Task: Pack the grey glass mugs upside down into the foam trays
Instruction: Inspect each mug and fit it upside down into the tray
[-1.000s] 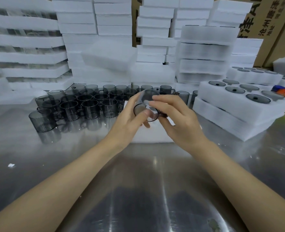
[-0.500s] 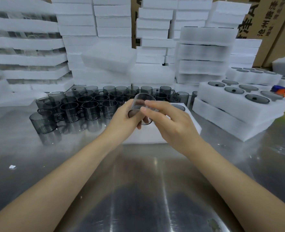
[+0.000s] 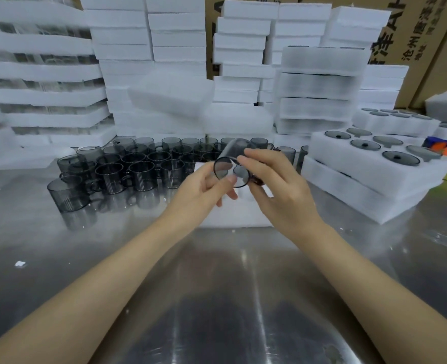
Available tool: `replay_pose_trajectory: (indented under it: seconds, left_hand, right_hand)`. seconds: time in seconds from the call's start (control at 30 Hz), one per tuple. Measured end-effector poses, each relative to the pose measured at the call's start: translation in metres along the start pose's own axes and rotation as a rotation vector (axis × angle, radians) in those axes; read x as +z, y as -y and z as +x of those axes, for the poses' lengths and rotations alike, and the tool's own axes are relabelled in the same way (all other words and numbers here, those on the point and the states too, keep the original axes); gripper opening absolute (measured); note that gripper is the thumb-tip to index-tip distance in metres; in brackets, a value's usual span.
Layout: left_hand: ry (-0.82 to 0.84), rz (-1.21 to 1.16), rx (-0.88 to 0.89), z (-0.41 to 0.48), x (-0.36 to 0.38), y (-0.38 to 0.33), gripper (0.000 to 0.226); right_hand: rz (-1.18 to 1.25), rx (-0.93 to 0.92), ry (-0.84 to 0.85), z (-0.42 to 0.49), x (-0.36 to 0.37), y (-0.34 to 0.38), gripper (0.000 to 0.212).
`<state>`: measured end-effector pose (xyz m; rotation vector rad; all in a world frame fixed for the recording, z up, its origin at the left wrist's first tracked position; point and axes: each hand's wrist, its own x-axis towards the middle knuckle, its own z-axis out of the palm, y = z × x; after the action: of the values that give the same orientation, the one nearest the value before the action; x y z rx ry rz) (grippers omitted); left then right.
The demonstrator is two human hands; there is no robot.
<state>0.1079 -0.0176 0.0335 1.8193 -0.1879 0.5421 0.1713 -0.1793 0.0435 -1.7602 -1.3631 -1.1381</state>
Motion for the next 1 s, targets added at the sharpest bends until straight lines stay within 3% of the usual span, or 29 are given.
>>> replay_pose_trajectory:
  seconds: [0.2, 0.37, 0.47, 0.53, 0.63, 0.73, 0.8, 1.0]
  left_hand:
    - [-0.148, -0.015, 0.045, 0.001, -0.005, 0.005, 0.026]
    - [-0.185, 0.415, 0.145, -0.005, -0.001, 0.026, 0.023]
    - [-0.320, 0.257, 0.052, -0.002, 0.002, 0.031, 0.026]
    - [-0.337, 0.085, -0.096, 0.002, 0.001, 0.035, 0.034]
    - [-0.343, 0.008, -0.137, 0.004, 0.000, 0.042, 0.032]
    - [-0.357, -0.052, -0.047, 0.004, 0.003, 0.039, 0.034]
    - [-0.316, -0.027, 0.054, 0.002, 0.002, 0.037, 0.035]
    - [-0.178, 0.365, 0.219, -0.005, -0.006, 0.035, 0.047]
  right_hand:
    - [0.016, 0.049, -0.092, 0.002, -0.001, -0.004, 0.042]
    - [0.106, 0.291, -0.133, 0.001, -0.003, -0.012, 0.052]
    - [0.230, 0.433, -0.081, 0.000, 0.005, -0.005, 0.055]
    - [0.297, 0.494, -0.052, -0.001, 0.013, 0.001, 0.058]
    - [0.348, 0.511, 0.010, -0.004, 0.023, 0.008, 0.051]
    - [0.321, 0.495, 0.125, -0.006, 0.030, 0.005, 0.034]
    - [0.352, 0.492, 0.185, -0.007, 0.031, 0.003, 0.034]
    - [0.442, 0.635, -0.010, -0.002, 0.026, -0.001, 0.023]
